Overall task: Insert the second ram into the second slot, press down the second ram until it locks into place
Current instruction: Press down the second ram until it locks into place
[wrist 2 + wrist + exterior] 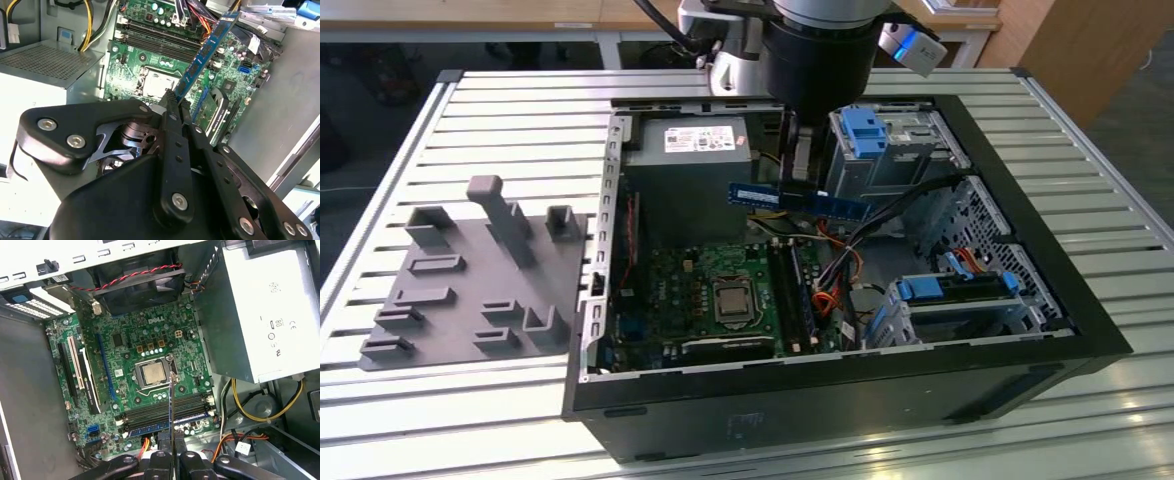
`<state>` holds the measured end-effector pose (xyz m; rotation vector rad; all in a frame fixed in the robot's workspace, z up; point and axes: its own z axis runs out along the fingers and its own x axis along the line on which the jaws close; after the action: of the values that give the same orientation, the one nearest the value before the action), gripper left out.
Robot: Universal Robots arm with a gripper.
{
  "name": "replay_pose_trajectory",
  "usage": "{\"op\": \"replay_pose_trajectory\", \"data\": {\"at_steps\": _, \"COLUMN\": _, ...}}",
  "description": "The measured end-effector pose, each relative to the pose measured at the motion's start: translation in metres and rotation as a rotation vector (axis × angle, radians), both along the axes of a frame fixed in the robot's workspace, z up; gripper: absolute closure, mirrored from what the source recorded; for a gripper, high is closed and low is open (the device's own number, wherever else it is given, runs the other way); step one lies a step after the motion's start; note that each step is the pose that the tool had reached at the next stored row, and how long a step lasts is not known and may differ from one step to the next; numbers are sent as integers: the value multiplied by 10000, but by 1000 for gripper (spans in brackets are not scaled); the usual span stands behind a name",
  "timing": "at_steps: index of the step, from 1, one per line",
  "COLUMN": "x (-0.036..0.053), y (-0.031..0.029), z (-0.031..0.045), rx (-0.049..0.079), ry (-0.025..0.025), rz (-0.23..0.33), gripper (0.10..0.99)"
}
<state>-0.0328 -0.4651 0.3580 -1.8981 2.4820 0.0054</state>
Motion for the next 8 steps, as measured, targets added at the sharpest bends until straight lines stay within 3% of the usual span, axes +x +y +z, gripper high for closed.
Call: {"op": "replay_pose_trajectory", "data": {"at_steps": 8, "x": 0, "y": 0, "z": 0, "rx": 0, "ry": 0, "rz": -380, "gripper": 949}}
